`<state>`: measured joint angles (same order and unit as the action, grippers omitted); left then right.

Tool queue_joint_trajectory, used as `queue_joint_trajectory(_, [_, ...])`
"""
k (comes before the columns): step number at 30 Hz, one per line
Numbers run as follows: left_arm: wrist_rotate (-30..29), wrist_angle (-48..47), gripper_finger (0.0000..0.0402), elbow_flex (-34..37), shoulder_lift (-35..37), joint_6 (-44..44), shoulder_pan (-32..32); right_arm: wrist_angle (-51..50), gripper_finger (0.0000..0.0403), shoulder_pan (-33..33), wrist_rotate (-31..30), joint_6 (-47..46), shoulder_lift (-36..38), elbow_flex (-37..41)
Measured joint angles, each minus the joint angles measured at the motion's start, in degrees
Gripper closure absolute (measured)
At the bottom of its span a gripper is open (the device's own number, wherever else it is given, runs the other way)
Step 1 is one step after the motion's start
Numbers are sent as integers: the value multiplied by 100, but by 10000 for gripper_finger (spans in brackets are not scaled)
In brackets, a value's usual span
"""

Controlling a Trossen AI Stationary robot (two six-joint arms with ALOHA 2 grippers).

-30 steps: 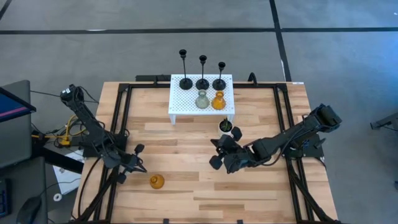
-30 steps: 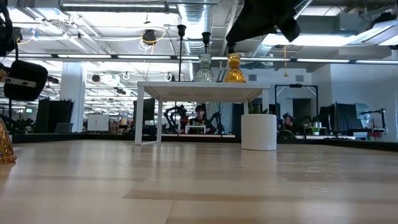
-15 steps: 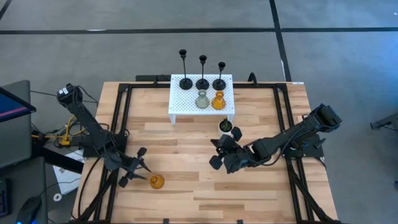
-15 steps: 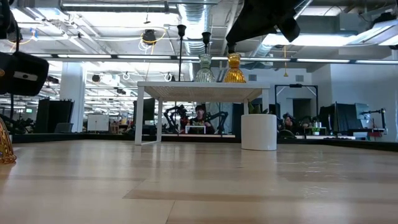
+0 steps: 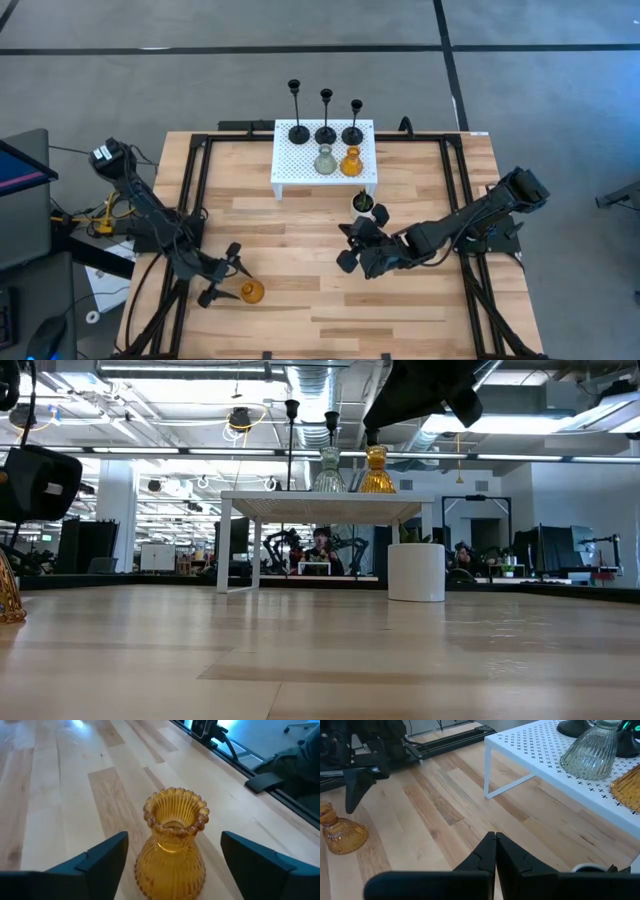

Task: Pick & Place candle stick holders
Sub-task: Put the orange glass candle holder on the shelf

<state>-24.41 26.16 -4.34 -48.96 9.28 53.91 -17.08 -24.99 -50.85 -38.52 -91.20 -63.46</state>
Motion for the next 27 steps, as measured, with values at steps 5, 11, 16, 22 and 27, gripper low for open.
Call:
queue_joint_trajectory(5, [2,596,64,0,-600,17,-102,-2,403,-1,0,-2,2,0])
queue_joint_trajectory(11, [1,1484,60,0,-1259,22,-360,-2,403,0,0,0,2,0])
queue_joint_trajectory(16, [109,1719,60,0,-1558,218,-415,-29,403,-3,0,0,2,0])
queue_joint_trajectory(22, [244,1795,73,0,-1721,627,-414,-45,403,-4,-2,2,2,0])
queue_joint_trajectory(27, [244,1913,97,-2,-1723,646,-413,-46,403,-4,0,2,2,0])
